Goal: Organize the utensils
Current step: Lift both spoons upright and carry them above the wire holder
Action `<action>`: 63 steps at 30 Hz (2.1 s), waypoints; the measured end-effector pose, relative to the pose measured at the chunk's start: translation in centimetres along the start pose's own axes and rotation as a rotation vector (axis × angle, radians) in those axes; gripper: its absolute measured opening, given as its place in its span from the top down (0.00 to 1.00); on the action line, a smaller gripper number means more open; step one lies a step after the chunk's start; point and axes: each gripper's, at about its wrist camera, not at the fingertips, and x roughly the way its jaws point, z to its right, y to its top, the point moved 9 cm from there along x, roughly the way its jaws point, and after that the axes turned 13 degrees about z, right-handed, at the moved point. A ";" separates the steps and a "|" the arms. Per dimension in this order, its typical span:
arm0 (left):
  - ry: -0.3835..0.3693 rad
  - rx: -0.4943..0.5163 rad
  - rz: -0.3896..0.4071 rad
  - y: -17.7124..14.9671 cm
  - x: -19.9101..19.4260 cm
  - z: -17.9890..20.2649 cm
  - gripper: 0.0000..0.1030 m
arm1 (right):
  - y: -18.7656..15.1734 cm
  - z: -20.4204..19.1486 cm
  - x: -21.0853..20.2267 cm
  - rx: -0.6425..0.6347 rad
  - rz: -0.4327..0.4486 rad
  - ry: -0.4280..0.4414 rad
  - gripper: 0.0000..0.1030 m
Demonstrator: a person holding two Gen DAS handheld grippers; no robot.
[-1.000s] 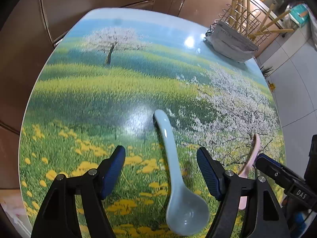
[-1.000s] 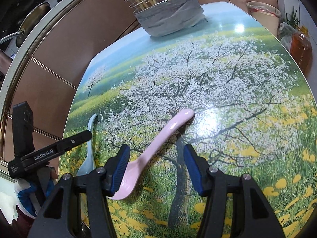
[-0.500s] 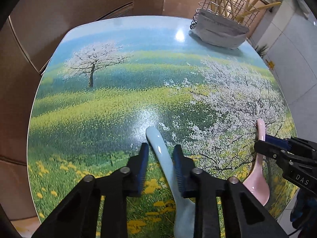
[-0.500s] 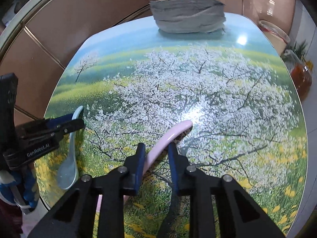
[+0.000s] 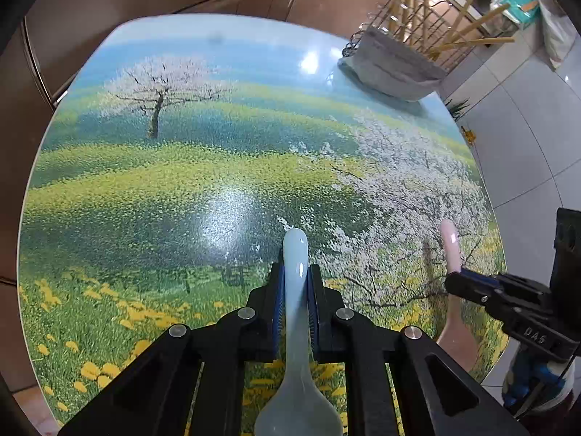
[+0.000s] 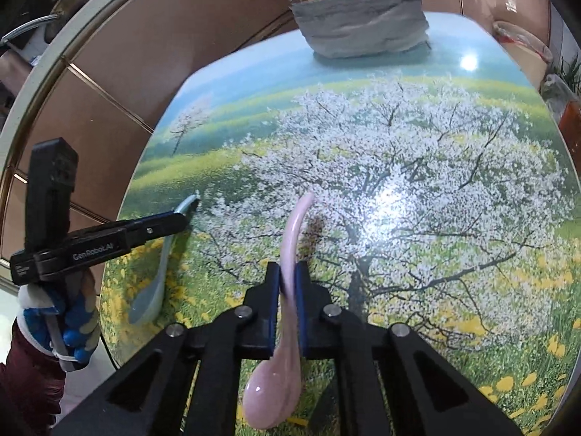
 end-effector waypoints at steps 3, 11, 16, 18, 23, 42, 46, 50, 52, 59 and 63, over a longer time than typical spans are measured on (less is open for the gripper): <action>-0.012 0.010 0.054 0.4 -1.4 0.4 0.89 | 0.3 -0.9 -1.6 -0.039 0.057 0.015 0.93; -0.038 0.004 0.212 2.3 -6.5 1.1 0.89 | 1.2 -3.6 -6.6 -0.150 0.206 0.012 0.93; -0.047 0.004 0.291 3.3 -9.6 1.5 0.89 | 1.6 -5.3 -9.5 -0.208 0.275 -0.010 0.93; -0.049 0.001 0.312 3.5 -10.4 1.8 0.89 | 1.8 -5.8 -10.2 -0.222 0.293 -0.021 0.93; -0.054 -0.003 0.359 4.1 -12.6 2.3 0.89 | 2.3 -6.5 -12.3 -0.234 0.335 -0.046 0.93; -0.181 -0.013 0.504 17.3 -17.7 8.1 0.89 | 17.7 -6.6 -18.6 -0.315 0.559 -0.178 0.93; -0.198 -0.003 0.550 22.7 -16.8 10.4 0.89 | 23.0 -5.8 -17.8 -0.336 0.601 -0.213 0.93; -0.180 0.021 0.580 26.9 -13.4 12.2 0.89 | 27.2 -4.5 -16.2 -0.359 0.634 -0.256 0.93; -0.170 0.026 0.579 28.1 -11.4 12.6 0.89 | 29.2 -3.6 -14.7 -0.381 0.637 -0.289 0.93; -0.121 0.051 0.541 29.2 -3.7 12.9 0.89 | 31.6 -0.3 -8.2 -0.460 0.588 -0.379 0.93; -0.099 0.067 0.510 28.1 -0.8 12.7 0.89 | 30.3 0.9 -4.6 -0.478 0.536 -0.376 0.93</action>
